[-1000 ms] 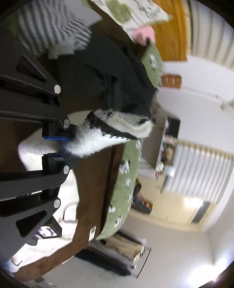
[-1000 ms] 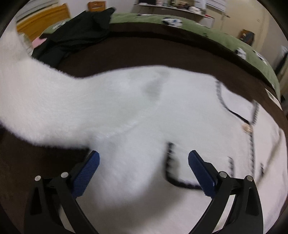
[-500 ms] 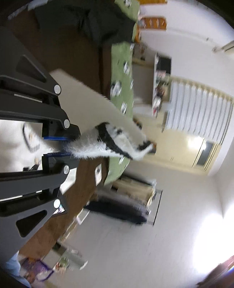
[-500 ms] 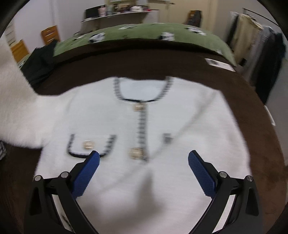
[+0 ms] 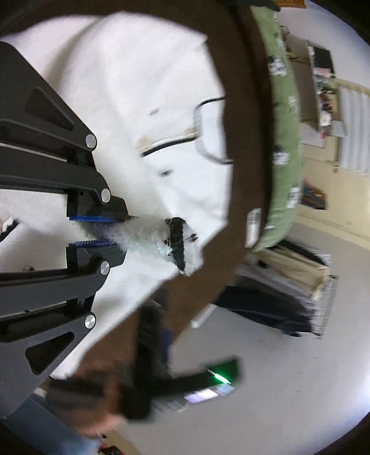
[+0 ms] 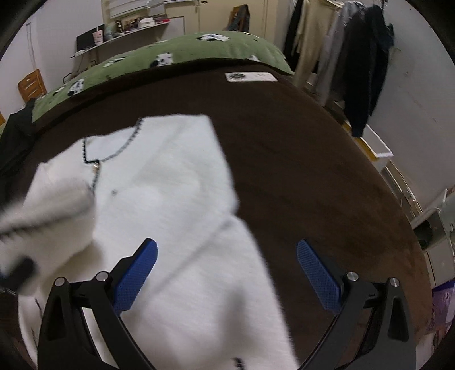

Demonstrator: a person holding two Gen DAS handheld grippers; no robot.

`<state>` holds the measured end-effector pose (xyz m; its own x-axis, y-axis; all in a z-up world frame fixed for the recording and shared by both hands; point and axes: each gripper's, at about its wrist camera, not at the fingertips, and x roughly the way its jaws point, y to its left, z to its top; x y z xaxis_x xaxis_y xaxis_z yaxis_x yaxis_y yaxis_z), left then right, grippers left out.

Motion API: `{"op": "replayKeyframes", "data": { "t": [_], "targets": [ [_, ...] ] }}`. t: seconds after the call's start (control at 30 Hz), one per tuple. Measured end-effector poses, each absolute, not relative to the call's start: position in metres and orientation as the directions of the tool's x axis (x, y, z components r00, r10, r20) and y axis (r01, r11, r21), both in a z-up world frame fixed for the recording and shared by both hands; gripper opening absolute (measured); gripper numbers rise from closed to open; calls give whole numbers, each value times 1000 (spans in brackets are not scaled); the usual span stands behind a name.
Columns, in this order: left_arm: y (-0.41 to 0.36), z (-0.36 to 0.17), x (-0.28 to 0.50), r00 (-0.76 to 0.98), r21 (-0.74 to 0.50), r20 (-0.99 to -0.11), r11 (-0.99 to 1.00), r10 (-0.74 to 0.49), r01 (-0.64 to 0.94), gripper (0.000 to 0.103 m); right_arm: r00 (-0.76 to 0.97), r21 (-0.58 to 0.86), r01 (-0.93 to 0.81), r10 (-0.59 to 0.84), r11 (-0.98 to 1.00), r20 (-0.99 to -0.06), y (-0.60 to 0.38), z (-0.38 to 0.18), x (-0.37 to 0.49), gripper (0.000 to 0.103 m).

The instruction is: Fold large clothes

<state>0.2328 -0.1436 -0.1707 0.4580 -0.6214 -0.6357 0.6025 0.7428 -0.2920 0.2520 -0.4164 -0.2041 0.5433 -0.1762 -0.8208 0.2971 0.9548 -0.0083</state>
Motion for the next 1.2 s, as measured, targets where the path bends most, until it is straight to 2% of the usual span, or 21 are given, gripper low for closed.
{"op": "replayKeyframes", "data": {
  "t": [0.17, 0.4, 0.47, 0.53, 0.57, 0.6, 0.63, 0.93, 1.2],
  "targets": [
    [-166, -213, 217, 395, -262, -720, 750, -571, 607, 12, 534, -6, 296, -171, 955, -828, -429, -220, 236, 97],
    [-165, -217, 220, 387, -259, -734, 757, -558, 599, 13, 532, 11, 282, -147, 959, -834, -425, -230, 233, 97],
    [-166, -210, 222, 384, -268, -728, 751, -569, 603, 22, 533, 23, 277, -133, 961, -835, -424, -228, 233, 97],
    [-168, -199, 221, 371, -273, -726, 739, -578, 616, 43, 540, 37, 269, -119, 963, -833, -422, -222, 234, 97],
    [-168, -192, 220, 369, -271, -723, 731, -584, 627, 50, 544, 35, 262, -118, 964, -831, -421, -218, 234, 97],
    [-168, -184, 218, 374, -261, -719, 727, -585, 635, 63, 550, 35, 248, -111, 968, -828, -418, -212, 235, 97],
    [-168, -177, 216, 380, -252, -716, 725, -585, 641, 69, 555, 40, 233, -99, 972, -826, -415, -208, 236, 97],
    [-133, -151, 247, 427, -154, -772, 790, -471, 593, 89, 557, 89, 98, 20, 991, -830, -368, -195, 238, 97],
    [-78, -192, 312, 482, -17, -827, 870, -289, 492, 91, 521, 239, 114, 146, 964, -841, -337, -230, 219, 81]
  ]
}}
